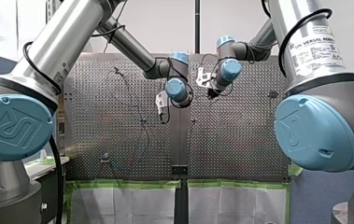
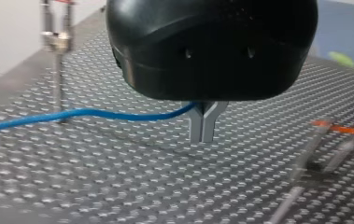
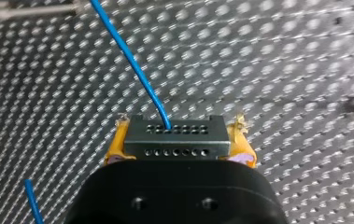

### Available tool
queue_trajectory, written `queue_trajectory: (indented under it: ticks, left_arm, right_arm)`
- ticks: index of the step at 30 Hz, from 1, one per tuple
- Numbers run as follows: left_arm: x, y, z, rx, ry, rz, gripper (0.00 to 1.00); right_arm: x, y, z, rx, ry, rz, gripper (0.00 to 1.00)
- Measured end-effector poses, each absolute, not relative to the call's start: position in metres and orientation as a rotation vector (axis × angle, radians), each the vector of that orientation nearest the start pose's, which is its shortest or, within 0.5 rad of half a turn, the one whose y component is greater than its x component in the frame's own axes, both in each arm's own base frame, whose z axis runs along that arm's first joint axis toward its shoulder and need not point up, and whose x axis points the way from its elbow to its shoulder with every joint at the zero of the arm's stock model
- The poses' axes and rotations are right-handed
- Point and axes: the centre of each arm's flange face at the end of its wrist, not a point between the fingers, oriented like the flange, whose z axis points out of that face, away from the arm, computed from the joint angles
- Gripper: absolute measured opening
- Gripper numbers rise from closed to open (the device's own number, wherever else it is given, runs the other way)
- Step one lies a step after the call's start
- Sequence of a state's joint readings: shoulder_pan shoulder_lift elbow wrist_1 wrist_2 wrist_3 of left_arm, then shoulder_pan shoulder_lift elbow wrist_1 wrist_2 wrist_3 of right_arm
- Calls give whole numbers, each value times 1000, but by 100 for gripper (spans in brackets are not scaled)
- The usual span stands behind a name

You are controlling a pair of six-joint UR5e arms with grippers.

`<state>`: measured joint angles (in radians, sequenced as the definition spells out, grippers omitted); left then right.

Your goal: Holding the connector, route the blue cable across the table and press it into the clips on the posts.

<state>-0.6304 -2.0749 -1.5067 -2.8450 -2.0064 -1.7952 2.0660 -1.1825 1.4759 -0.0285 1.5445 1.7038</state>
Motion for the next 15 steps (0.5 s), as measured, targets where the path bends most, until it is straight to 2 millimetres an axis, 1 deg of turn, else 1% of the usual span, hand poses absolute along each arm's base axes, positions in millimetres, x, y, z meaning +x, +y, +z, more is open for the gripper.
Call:
queue_trajectory:
  ticks: [2,10,12,15]
  left_arm:
    - [457,-448,239,29,1723,-259,0]
    - [451,-442,186,57,1770,-254,0]
    - [447,-440,170,63,1785,-261,0]
    - [443,-437,154,66,1797,-278,0]
  right_arm:
    - [404,-468,313,1789,-1191,1454,0]
    - [397,-462,283,1818,-1181,1421,0]
    - [396,-460,270,1832,-1186,1411,0]
    - [395,-456,251,1865,-1196,1388,0]
